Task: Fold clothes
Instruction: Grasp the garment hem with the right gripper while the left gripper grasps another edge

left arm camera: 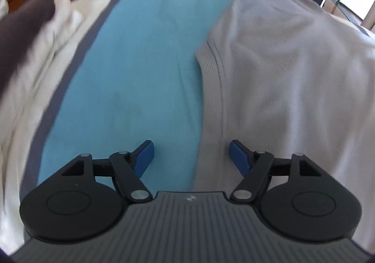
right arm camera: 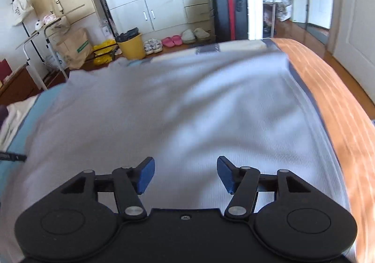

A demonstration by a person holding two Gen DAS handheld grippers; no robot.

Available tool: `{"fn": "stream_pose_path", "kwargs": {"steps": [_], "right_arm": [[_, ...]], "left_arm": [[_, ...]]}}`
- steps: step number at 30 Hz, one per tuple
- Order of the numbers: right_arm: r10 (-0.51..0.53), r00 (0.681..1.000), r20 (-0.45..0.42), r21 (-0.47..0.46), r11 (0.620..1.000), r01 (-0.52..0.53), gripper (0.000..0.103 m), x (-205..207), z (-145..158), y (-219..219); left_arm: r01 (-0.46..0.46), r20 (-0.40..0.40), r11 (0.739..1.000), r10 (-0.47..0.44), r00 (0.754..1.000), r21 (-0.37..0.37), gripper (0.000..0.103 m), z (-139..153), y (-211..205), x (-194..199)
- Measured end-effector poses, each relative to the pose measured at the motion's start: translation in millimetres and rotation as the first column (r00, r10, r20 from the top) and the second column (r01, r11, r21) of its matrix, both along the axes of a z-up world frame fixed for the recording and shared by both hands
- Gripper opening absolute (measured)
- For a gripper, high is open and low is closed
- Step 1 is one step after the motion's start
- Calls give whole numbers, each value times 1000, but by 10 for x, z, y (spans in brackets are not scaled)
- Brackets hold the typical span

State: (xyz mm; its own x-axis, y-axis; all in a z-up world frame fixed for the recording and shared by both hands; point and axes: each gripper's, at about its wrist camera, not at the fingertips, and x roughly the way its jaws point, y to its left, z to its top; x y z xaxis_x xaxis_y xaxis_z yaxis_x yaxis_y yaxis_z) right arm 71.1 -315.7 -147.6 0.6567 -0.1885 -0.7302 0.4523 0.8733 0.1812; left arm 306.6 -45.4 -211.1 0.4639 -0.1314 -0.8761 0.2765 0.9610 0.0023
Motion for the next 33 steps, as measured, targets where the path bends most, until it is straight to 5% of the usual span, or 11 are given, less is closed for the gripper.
{"fn": "stream_pose_path", "kwargs": {"steps": [3, 8, 11, 15, 19, 22, 24, 30, 31, 32, 33], "right_arm": [[-49, 998, -36, 50, 997, 51, 65, -288, 20, -96], [-149, 985, -82, 110, 981, 158, 66, -608, 152, -184], [-196, 979, -63, 179, 962, 204, 68, -810, 148, -213], [-227, 966, -124, 202, 947, 249, 68, -1032, 49, -219], [-238, 952, -191, 168, 948, 271, 69, -1204, -43, -239], [-333, 915, -230, 228, 895, 383, 69, -1352, -188, -433], [-402, 884, -240, 307, 832, 462, 70, -1468, -317, -613], [-536, 833, -137, 523, 675, 520, 81, -1633, -465, -985], [-531, 838, -122, 521, 685, 510, 79, -1597, -473, -1020], [-507, 855, -107, 498, 717, 488, 58, -1546, -475, -1036], [-465, 878, -114, 437, 770, 465, 4, -1486, -458, -1048]], "left_arm": [[28, 12, 999, -29, 1000, 27, 72, 96, -73, -230], [133, 189, 984, -153, 970, 117, 72, 449, -400, -828], [214, 218, 976, -218, 951, 39, 73, 553, -517, -1225], [349, 161, 926, -326, 932, -146, 73, 713, -580, -1710], [477, 167, 865, -453, 876, -153, 73, 782, -829, -2277], [571, 115, 799, -559, 821, -187, 74, 664, -1103, -2631], [587, 49, 785, -590, 806, -198, 78, 504, -1292, -2802], [565, -16, 823, -567, 824, -66, 78, 235, -1477, -3132], [568, -21, 822, -569, 822, -40, 78, 188, -1486, -3152], [561, -23, 828, -561, 827, -13, 80, 160, -1477, -3184], [550, -22, 835, -550, 835, 7, 81, 115, -1434, -3178]]}}
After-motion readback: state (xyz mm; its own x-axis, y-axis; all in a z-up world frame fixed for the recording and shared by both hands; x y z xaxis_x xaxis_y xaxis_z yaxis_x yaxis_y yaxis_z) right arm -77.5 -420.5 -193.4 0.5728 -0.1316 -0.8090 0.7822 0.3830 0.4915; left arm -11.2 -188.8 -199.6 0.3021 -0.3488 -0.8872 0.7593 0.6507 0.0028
